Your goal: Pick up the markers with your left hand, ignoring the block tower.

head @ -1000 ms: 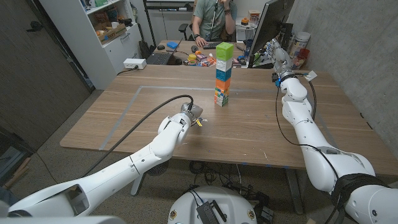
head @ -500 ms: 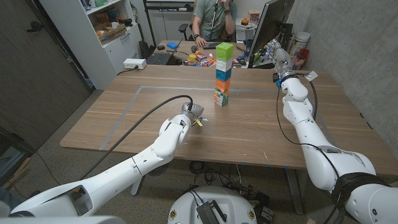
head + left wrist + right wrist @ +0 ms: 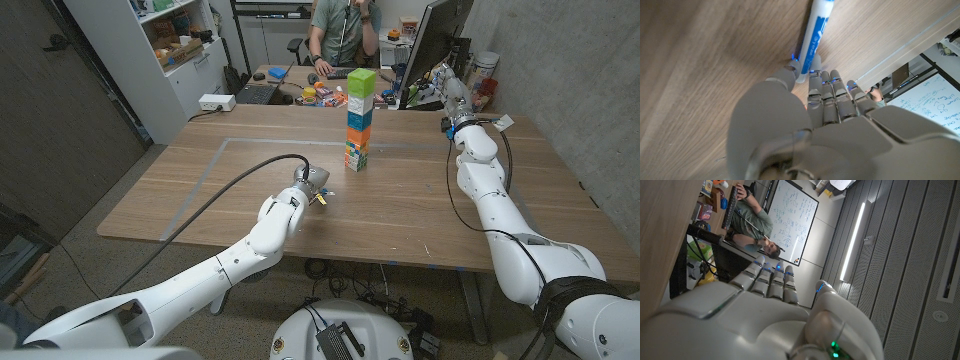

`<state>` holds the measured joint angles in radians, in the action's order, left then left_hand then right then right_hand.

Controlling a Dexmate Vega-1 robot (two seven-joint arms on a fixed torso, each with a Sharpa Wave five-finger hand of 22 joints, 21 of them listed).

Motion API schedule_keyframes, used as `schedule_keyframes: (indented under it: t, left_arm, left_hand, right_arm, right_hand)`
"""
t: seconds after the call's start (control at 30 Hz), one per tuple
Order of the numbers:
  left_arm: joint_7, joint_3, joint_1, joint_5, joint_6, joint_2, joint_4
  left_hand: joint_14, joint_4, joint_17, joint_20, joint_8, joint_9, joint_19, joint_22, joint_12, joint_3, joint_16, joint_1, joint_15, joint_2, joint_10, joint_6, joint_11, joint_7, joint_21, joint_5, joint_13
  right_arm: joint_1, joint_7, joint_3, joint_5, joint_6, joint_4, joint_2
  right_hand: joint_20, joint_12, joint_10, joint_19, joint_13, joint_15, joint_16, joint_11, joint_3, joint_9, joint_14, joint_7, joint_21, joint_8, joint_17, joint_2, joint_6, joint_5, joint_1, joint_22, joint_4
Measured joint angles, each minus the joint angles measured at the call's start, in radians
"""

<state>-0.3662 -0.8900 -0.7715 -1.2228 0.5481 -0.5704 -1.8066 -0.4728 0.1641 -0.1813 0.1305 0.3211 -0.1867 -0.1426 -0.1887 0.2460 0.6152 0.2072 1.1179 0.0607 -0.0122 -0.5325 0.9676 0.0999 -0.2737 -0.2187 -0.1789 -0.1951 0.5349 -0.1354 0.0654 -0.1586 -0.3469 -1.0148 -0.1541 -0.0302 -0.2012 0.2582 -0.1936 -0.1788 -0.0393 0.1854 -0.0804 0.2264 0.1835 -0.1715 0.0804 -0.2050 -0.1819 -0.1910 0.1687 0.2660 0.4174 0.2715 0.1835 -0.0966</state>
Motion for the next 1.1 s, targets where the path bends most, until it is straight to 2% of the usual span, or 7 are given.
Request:
schedule_keyframes:
  t: [0.4,1.1]
  left_arm:
    - [0.009,-0.007,0.008,0.036,0.027,0.003,-0.005]
    - [-0.072,0.015,0.027,0.122,0.074,-0.014,-0.081]
  left_hand:
    - [0.000,0.001,0.000,0.004,0.001,0.000,0.004,0.000,0.000,0.007,-0.005,0.001,0.000,-0.001,-0.002,0.001,0.002,-0.001,0.000,0.006,0.000]
    - [0.015,-0.003,0.000,0.014,0.002,0.000,0.015,0.000,-0.014,0.014,-0.013,0.001,0.005,-0.001,-0.012,0.001,-0.001,-0.001,0.000,0.011,0.000]
  right_arm:
    - [0.003,-0.001,0.003,-0.006,0.014,-0.008,0.000]
    - [0.027,0.012,-0.003,-0.004,0.057,-0.091,0.001]
  right_hand:
    - [0.000,0.000,0.000,0.000,0.000,-0.005,0.000,0.000,-0.008,0.000,-0.005,0.000,0.000,0.000,0.000,0.000,0.000,0.000,0.000,0.000,0.000]
    - [0.004,0.000,0.000,-0.004,0.000,-0.013,0.008,0.000,-0.008,0.000,-0.013,0.000,0.000,0.000,0.000,0.000,0.000,0.000,0.000,0.000,0.000]
